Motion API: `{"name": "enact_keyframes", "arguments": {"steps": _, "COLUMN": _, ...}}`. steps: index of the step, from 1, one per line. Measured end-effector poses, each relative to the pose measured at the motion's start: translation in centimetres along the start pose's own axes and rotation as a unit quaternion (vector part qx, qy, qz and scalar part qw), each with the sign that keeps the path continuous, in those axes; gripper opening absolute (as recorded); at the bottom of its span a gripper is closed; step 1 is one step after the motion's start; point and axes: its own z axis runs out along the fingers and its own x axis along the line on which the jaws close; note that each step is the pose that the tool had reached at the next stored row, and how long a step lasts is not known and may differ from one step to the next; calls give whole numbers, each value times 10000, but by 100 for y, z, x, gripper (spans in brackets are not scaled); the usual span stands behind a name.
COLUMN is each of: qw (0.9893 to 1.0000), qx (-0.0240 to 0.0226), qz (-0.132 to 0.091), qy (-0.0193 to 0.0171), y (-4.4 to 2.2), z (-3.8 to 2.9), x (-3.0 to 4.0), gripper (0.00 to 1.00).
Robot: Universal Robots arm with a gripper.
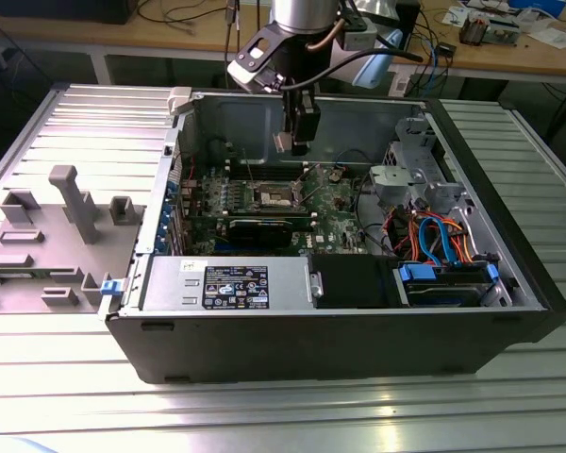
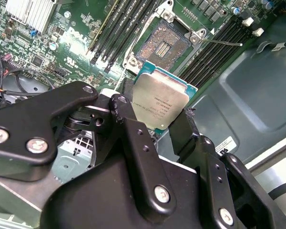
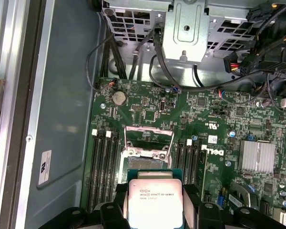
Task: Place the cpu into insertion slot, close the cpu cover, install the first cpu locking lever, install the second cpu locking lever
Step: 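Place the cpu into insertion slot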
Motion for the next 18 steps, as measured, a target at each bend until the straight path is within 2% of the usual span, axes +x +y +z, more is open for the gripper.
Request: {"name": "enact_keyframes", "arguments": {"steps": 18, "qw": 10000, "qx": -2, "qz": 41, "qy": -1, "y": -1, "z": 26, "x": -1, "gripper": 54}}
